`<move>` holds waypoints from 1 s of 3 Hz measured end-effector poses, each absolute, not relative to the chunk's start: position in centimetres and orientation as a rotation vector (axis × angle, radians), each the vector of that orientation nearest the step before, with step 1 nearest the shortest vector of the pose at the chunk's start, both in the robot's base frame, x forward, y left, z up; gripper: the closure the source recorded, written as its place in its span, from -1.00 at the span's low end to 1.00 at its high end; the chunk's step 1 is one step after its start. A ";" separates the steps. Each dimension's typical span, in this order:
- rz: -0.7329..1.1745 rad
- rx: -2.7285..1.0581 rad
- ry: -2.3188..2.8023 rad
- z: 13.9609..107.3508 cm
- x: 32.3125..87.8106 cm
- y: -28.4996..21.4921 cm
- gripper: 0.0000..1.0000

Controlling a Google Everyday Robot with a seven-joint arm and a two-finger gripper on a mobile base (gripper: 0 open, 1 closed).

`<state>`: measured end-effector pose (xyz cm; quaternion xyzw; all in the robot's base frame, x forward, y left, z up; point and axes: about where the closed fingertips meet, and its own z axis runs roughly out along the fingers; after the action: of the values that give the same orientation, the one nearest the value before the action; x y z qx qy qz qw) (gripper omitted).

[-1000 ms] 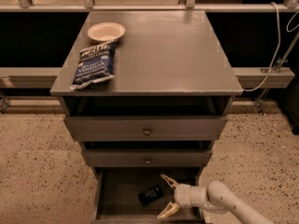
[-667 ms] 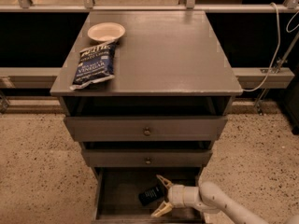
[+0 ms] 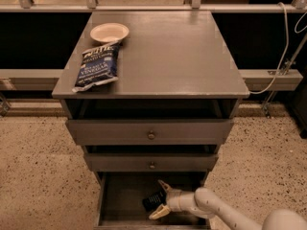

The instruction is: Pick rxbar blueberry from bottom drawer and place on counter

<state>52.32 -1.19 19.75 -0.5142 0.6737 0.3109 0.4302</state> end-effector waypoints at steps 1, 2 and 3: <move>0.753 -1.279 1.649 18.1 53.2 -0.3 -1.00; 0.725 -1.351 1.652 16.5 54.3 0.5 -1.00; 0.754 -1.372 1.699 13.3 54.6 0.6 -1.00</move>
Offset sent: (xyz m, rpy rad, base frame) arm 0.0357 0.0239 -0.0538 -0.1289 -0.0556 0.0846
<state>54.63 0.64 13.35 -0.5432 0.6728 0.2987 0.4039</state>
